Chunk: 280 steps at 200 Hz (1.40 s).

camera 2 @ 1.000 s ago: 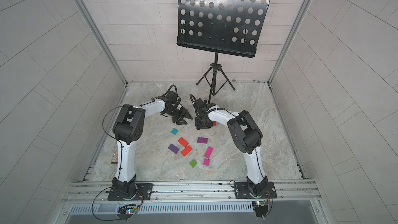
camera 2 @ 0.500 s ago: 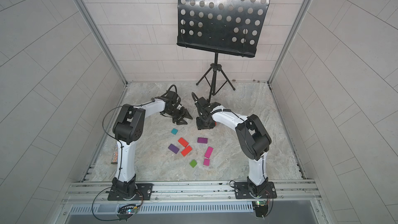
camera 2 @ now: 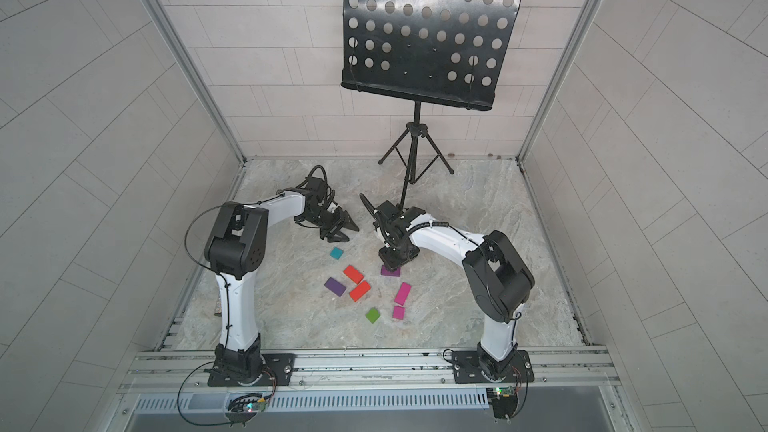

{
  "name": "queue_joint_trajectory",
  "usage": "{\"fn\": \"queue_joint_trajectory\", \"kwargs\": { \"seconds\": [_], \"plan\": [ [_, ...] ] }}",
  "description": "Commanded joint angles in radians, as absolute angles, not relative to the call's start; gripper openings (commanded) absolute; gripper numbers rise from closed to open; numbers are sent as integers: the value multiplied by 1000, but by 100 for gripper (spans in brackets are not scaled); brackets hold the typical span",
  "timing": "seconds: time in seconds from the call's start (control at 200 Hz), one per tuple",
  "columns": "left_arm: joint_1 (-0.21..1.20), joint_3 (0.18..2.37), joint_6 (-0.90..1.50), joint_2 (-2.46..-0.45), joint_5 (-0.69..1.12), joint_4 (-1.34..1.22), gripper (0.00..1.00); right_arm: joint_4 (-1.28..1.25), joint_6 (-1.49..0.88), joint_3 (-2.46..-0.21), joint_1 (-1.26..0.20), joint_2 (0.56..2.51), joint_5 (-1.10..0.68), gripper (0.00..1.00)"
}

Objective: Assemble the number 7 with building blocks
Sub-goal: Assemble the building block at the center of the board, then pick up the building block from the center of the board.

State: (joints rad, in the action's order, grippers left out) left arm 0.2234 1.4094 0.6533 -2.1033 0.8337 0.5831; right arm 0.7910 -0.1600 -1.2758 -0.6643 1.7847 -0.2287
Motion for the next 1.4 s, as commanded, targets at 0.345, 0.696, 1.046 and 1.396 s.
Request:
{"fn": "queue_joint_trajectory", "kwargs": {
  "seconds": [0.345, 0.696, 1.046, 1.396],
  "plan": [
    [165, 1296, 629, -1997, 811, 601, 59, 784, 15, -1303, -722, 1876, -223, 54],
    [157, 1291, 631, -1983, 806, 606, 59, 777, 54, -1313, -723, 1921, -183, 59],
    [155, 1287, 632, -1985, 807, 601, 60, 807, 82, -1323, -723, 1959, -173, 56],
    [154, 1293, 632, -1994, 807, 600, 59, 814, 33, -1268, -721, 1888, -174, 33]
  ]
}}
